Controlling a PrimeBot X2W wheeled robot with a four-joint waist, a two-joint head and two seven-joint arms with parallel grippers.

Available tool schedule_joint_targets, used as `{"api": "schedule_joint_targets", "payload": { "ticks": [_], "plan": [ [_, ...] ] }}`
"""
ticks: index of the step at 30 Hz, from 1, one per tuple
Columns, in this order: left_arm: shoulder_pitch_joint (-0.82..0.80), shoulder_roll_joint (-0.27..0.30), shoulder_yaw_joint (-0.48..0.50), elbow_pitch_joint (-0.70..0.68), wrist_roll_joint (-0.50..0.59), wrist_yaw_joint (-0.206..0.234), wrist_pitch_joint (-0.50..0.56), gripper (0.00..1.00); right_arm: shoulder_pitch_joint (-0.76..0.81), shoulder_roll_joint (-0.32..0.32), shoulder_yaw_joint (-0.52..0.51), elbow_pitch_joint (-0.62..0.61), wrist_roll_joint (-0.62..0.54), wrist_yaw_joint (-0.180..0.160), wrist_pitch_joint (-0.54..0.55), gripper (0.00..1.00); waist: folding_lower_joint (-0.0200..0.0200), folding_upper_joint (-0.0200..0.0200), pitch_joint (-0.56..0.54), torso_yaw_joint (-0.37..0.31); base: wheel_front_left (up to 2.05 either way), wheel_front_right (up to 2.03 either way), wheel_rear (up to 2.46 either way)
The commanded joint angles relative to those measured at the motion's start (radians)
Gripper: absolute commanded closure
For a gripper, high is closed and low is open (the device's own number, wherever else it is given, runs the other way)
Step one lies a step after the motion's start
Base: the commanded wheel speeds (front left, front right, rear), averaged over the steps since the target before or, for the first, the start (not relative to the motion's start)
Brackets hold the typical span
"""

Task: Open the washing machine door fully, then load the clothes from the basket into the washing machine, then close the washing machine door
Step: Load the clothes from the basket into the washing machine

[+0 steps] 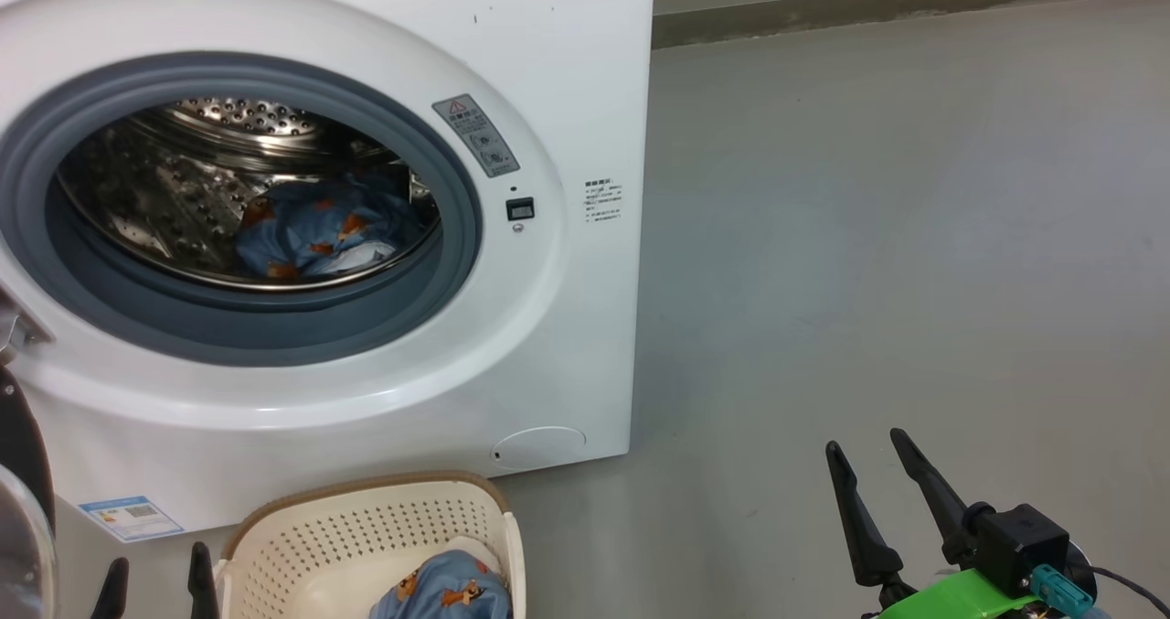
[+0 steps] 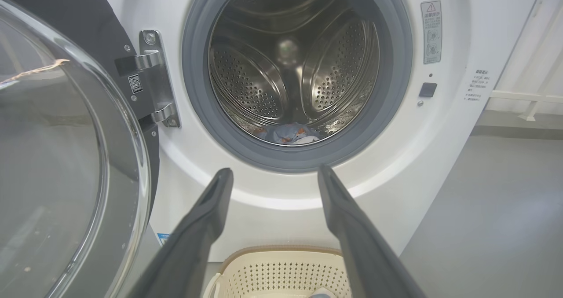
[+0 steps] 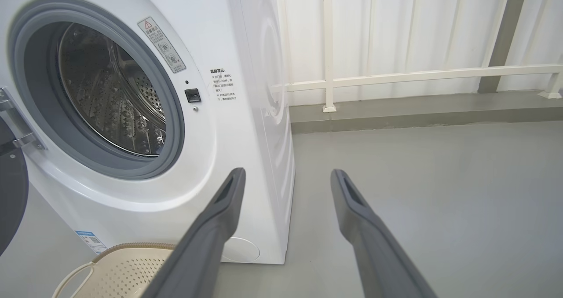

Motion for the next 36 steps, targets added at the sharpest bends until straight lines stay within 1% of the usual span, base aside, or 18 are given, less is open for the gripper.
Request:
{"api": "schedule_joint_targets", "payload": {
  "ticks": [1, 14, 23, 29, 36],
  "plan": [
    [-0.016, 0.007, 0.030, -0.021, 0.009, 0.004, -0.005, 0.00, -0.007, -0.001, 0.022, -0.025, -0.006, 0.002, -0.005, 0.00, 0.0000, 0.0000, -0.001, -0.001, 0.00, 0.00, 0.00],
    [-0.010, 0.003, 0.024, -0.016, -0.005, 0.004, -0.005, 0.00, -0.006, -0.001, 0.026, -0.026, -0.006, 0.002, -0.005, 0.00, 0.0000, 0.0000, 0.007, -0.001, 0.00, 0.00, 0.00],
    [-0.023, 0.003, 0.011, 0.022, -0.051, 0.004, -0.005, 0.00, -0.010, -0.001, 0.032, -0.035, 0.003, 0.002, -0.005, 0.00, 0.0000, 0.0000, 0.071, -0.015, 0.00, 0.00, 0.00],
    [-0.055, 0.039, -0.018, 0.048, -0.094, 0.004, -0.005, 0.00, -0.013, -0.001, 0.038, -0.042, 0.007, 0.002, -0.005, 0.00, 0.0000, 0.0000, 0.151, -0.025, 0.00, 0.00, 0.00],
    [-0.114, 0.115, -0.084, 0.112, -0.177, 0.004, -0.005, 0.00, -0.031, -0.001, 0.058, -0.062, 0.019, 0.002, -0.005, 0.00, 0.0000, 0.0000, 0.269, -0.041, 0.00, 0.00, 0.00]
  ]
}}
